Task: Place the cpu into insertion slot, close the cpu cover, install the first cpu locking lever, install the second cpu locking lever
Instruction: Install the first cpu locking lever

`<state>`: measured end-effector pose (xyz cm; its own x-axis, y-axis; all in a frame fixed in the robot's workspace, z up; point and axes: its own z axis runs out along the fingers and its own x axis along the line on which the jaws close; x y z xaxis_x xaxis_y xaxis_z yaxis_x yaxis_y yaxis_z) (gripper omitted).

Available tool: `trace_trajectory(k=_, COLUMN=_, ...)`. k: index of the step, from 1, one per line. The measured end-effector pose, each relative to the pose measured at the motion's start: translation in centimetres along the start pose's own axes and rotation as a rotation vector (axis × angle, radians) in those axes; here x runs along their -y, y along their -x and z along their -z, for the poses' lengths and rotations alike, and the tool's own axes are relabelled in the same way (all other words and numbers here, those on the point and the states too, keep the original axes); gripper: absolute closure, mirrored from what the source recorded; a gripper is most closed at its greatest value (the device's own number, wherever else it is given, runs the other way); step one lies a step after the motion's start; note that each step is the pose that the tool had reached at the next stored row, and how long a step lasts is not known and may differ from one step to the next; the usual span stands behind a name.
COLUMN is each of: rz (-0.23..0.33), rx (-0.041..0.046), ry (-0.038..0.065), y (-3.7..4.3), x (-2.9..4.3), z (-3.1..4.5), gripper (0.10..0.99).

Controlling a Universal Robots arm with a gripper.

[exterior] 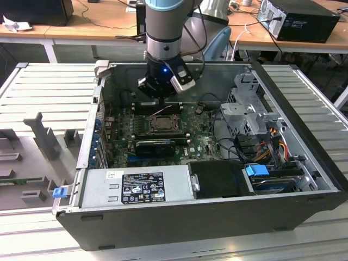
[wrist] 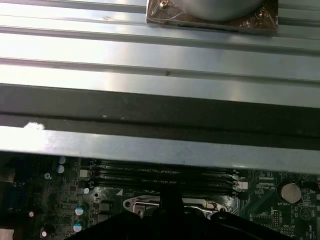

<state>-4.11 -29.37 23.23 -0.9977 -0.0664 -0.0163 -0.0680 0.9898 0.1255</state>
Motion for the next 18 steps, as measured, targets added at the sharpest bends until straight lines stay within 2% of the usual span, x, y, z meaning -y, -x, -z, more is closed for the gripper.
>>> trace_trajectory(k=4, rz=0.002, rx=-0.0002, ry=0.000, y=0.50, x=-0.26, z=-0.57, gripper=0.980)
trace_trajectory(k=9, rz=0.008, rx=-0.0010, ry=0.000, y=1.23, x=-0.19, z=-0.96, gripper=0.980)
trace_trajectory(k=14, rz=0.008, rx=-0.0008, ry=0.000, y=1.30, x=0.06, z=-1.21, gripper=0.980)
trace_trajectory(k=18, rz=0.007, rx=-0.0009, ry=0.000, y=1.68, x=0.10, z=-1.42, gripper=0.980)
